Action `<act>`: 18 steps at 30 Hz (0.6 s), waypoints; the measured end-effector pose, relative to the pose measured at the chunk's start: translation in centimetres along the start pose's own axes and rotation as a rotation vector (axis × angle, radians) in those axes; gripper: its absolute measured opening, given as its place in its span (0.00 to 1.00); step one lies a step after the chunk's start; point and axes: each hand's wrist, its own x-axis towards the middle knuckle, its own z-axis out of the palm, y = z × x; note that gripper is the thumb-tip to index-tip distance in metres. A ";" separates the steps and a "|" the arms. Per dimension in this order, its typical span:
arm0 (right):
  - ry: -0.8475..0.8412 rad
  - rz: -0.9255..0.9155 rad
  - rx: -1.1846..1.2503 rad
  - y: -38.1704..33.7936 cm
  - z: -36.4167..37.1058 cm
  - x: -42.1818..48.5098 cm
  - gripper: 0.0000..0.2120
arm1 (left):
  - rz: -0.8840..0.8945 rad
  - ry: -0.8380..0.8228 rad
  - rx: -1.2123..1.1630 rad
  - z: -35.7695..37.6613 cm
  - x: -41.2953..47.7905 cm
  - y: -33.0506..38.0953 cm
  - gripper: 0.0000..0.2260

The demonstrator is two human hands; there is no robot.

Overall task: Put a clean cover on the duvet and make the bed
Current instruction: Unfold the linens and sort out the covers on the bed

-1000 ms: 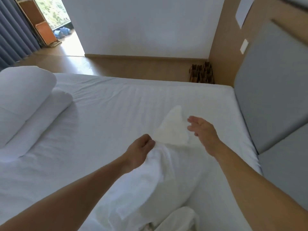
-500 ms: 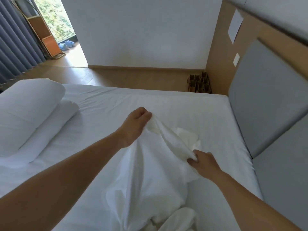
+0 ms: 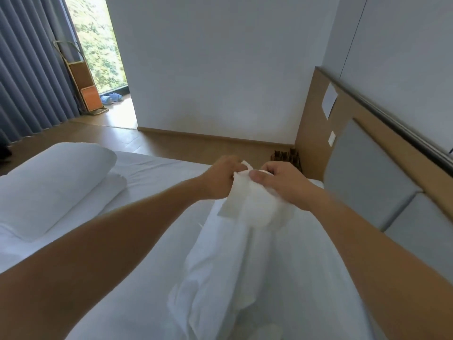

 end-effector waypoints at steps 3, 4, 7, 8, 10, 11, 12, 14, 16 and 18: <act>-0.238 0.063 0.227 1.9 0.3 -1.8 0.24 | -0.203 -0.014 -0.222 -2.5 -0.6 1.6 0.13; -0.297 0.089 0.192 2.5 0.6 -2.3 0.26 | -0.256 0.022 -0.346 -3.4 -0.7 2.0 0.15; -0.389 0.180 -0.051 4.7 3.0 -3.1 0.20 | -0.274 0.121 -0.718 -6.4 -1.3 3.8 0.10; -0.388 0.193 -0.119 5.5 3.9 -3.1 0.17 | -0.281 0.166 -0.800 -7.3 -1.5 4.3 0.11; -0.342 0.212 -0.130 6.7 5.1 -3.1 0.12 | -0.286 0.252 -0.868 -8.9 -2.0 4.1 0.09; -0.311 0.215 -0.065 6.9 5.2 -3.2 0.11 | -0.308 0.291 -0.859 -9.7 -2.1 3.4 0.08; -0.254 0.214 -0.005 6.9 4.8 -3.2 0.12 | -0.362 0.345 -0.811 -10.3 -2.0 2.5 0.07; -0.077 0.182 0.087 5.7 2.6 -3.1 0.10 | -0.564 0.438 -0.574 -11.5 -2.0 -0.2 0.09; 0.136 0.111 0.190 3.0 -1.0 -2.6 0.05 | -0.743 0.312 -0.145 -11.9 -2.7 -2.5 0.13; 0.320 -0.020 0.267 -1.3 -4.2 -1.9 0.08 | -0.761 0.075 0.098 -11.5 -3.5 -3.4 0.11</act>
